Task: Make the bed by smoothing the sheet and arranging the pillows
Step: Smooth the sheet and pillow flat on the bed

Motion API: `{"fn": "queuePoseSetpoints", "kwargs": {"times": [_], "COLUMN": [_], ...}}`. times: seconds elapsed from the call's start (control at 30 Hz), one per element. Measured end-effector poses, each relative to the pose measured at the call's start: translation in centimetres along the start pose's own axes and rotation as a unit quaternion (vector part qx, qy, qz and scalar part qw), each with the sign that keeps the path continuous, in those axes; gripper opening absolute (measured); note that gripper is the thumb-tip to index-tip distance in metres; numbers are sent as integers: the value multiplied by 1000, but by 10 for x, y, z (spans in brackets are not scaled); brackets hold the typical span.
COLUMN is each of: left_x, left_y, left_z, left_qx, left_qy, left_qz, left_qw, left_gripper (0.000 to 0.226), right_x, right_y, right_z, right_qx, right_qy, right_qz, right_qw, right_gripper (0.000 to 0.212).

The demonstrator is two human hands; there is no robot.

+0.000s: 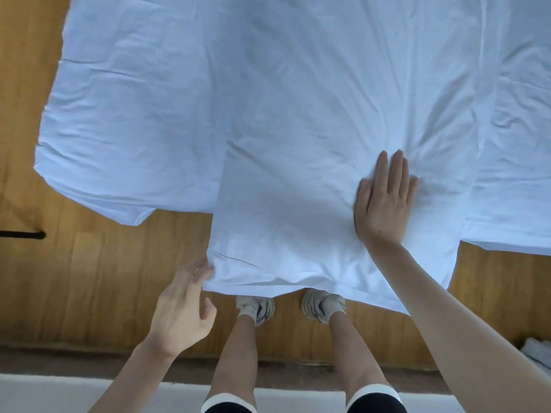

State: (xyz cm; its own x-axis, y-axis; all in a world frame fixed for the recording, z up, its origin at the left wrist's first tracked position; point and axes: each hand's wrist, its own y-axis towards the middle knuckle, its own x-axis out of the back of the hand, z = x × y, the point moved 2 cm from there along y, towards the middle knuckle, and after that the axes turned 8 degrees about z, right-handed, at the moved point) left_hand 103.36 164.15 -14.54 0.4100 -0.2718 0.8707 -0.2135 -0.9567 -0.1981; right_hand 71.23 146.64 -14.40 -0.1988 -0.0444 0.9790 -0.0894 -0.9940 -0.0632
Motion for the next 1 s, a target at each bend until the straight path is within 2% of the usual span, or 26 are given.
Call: {"fn": "queuePoseSetpoints", "kwargs": {"times": [0.07, 0.23, 0.33, 0.43, 0.5, 0.57, 0.67, 0.73, 0.8, 0.87, 0.93, 1.0], "left_x": [0, 0, 11, 13, -6, -26, -26, -14, 4, 21, 35, 49], "left_y": [5, 23, 8, -13, -43, -81, -106, -77, -24, 36, 97, 155], "left_z": [1, -8, -24, -33, -34, -31, -25, -23, -27, -33, -41, -54], "left_qx": [-18, -41, -23, 50, 91, 159, 304, 337, 292, 200, 117, 68], "left_qy": [22, -26, -103, -156, -116, -71, -102, -109, -124, -124, -101, -90], "left_qz": [10, -67, -104, -135, -103, -62, -88, -119, -163, -205, -212, -197], "left_qw": [1000, 997, 989, 977, 984, 983, 943, 928, 934, 950, 965, 974], "left_gripper": [69, 36, 24, 30, 35, 28, 17, 27, 28, 29, 34, 41], "right_x": [-2, -4, -4, 1, 6, 9, 10, 11, 15, 19, 24, 31], "right_y": [0, -1, -2, -2, -4, -8, -11, -10, -9, -6, 4, 21], "right_z": [1, 1, 2, -1, -1, -1, -3, -5, -7, -11, -17, -25], "right_qx": [-1, -8, -12, -11, 7, 42, 54, 52, 51, 45, 24, -9], "right_qy": [-2, -8, -6, 5, 14, 4, -10, -23, -42, -60, -61, -51], "right_qz": [-7, -13, -9, -4, 5, 11, 14, 8, 6, 10, 19, 11], "right_qw": [1000, 1000, 1000, 1000, 1000, 999, 998, 998, 998, 997, 998, 999], "right_gripper": [54, 54, 53, 54, 54, 53, 52, 51, 50, 51, 53, 58]}}
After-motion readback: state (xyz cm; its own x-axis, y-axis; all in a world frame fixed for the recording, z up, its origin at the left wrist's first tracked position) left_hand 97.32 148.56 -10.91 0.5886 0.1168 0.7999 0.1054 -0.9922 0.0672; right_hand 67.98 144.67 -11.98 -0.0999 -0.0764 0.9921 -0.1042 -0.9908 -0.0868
